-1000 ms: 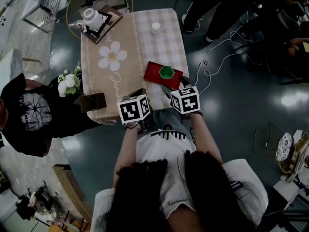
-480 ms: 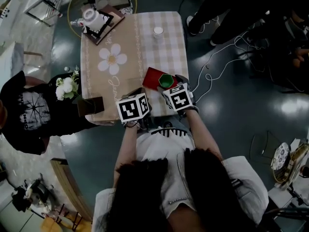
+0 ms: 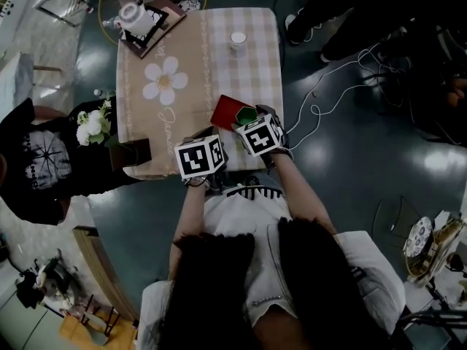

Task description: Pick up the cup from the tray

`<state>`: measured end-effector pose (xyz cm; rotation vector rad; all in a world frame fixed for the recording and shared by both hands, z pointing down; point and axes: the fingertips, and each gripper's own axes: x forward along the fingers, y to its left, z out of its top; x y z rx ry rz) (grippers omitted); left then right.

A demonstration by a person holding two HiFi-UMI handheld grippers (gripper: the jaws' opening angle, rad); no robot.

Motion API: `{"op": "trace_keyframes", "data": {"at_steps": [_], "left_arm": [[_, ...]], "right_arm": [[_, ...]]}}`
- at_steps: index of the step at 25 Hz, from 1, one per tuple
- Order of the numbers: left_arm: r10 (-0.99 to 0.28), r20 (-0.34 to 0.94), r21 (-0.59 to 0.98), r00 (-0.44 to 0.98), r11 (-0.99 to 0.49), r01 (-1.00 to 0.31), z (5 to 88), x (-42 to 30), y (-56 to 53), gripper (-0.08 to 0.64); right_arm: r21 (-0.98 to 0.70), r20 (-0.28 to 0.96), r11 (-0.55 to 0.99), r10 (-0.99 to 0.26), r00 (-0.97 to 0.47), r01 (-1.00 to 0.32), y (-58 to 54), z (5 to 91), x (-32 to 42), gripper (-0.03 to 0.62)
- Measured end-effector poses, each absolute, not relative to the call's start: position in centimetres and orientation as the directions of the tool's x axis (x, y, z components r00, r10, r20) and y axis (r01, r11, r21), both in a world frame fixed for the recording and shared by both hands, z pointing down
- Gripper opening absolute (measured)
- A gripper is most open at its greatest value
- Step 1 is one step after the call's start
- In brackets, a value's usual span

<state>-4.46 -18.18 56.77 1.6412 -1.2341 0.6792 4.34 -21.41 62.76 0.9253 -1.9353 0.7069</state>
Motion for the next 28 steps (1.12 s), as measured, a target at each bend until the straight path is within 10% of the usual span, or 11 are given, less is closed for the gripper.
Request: {"op": "trace_keyframes", "data": {"at_steps": [28], "left_arm": [[-0.398,0.865,0.352,0.305,0.048,-0.935,58.4,-6.4,-19.4,0.008]], "right_arm": [[-0.114,0.855,0.564,-0.364,-0.369,-0.818,-29.6,61.6,6.7,0.345]]}}
